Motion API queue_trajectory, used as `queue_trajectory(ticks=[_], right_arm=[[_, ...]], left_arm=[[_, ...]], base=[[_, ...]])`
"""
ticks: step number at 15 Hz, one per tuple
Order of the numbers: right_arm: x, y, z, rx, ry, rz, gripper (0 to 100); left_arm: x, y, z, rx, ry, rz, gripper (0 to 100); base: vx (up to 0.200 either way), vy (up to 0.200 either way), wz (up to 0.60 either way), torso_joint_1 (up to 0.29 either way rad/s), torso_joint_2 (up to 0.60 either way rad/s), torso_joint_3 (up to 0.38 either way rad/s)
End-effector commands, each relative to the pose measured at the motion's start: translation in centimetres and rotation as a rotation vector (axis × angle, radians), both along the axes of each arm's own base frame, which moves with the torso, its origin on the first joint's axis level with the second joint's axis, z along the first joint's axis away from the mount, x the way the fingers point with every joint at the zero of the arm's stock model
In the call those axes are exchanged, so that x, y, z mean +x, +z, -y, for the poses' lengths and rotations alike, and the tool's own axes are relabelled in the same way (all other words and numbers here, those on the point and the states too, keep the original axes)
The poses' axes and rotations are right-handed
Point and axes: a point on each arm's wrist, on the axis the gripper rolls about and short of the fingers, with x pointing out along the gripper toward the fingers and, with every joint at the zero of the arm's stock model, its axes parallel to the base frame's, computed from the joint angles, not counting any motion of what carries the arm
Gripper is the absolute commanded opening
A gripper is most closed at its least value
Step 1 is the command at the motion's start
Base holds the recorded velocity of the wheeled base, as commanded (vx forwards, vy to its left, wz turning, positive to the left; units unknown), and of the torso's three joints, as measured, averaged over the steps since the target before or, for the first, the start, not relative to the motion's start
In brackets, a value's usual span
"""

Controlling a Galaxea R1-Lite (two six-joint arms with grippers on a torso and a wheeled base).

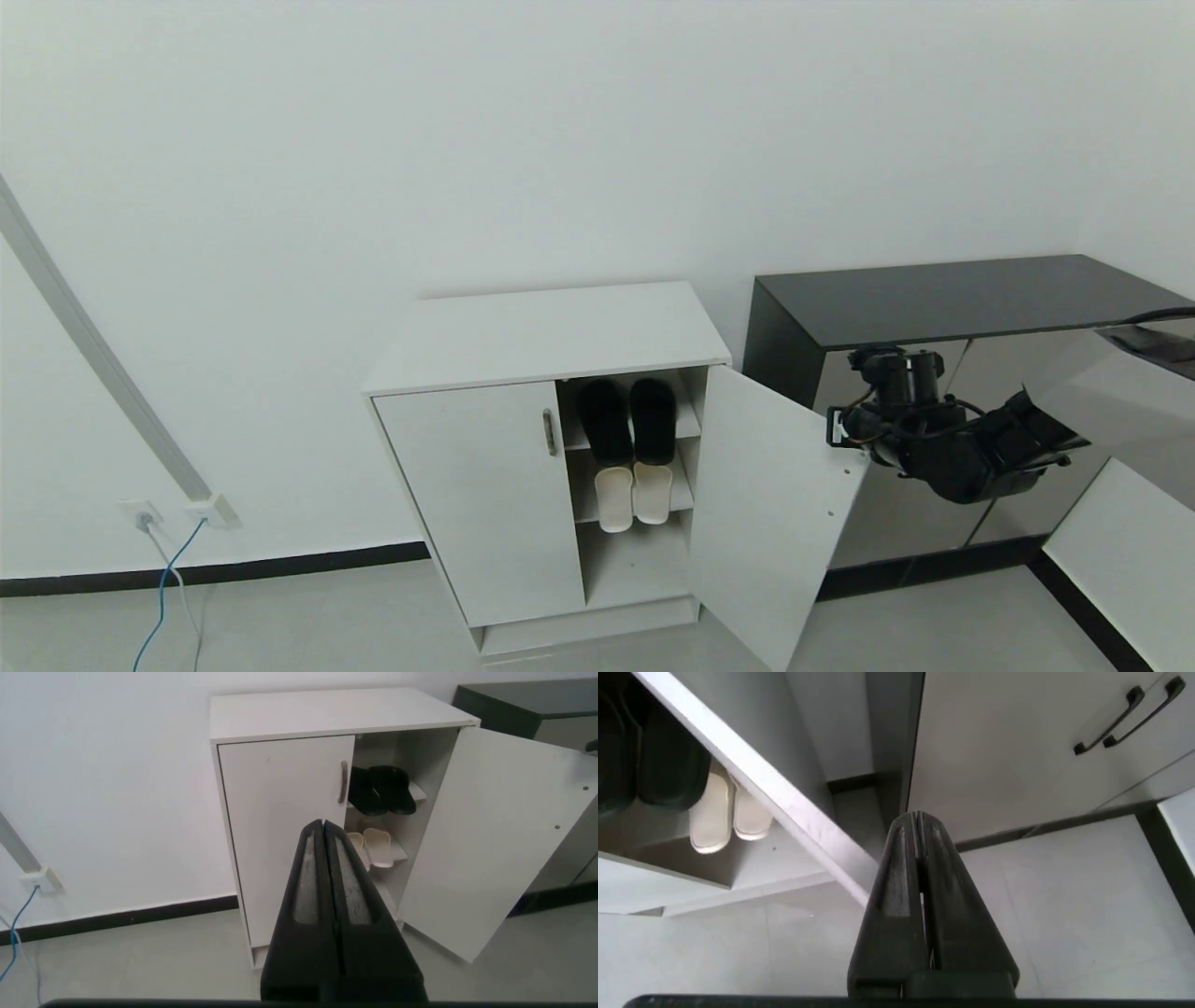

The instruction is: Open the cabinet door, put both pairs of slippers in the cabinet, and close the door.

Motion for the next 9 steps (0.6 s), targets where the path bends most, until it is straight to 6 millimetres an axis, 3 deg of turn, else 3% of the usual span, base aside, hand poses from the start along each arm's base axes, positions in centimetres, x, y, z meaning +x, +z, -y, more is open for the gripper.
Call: queue_trajectory(ticks=[1,5,9], right_arm=[[-0.2,-0.3,-0.4,-0.003,0.011,-0.01,0],[-1.5,-0.4,-1.9,-0.015,0.047,-0.03,0],[-5.0,0.0,-5.9,-0.022,0.163,-0.057,0]], left_arm=[[0.0,0.0,0.0,-0.001,0.0,0.0,0],[0.0,0.0,0.0,-0.001,0.0,0.0,0],[0.0,0.0,0.0,-0.001,0.0,0.0,0]], base=[[0.0,0.0,0.0,0.0,0.0,0.0],[0.0,0.0,0.0,0.0,0.0,0.0],[0.0,0.0,0.0,0.0,0.0,0.0]])
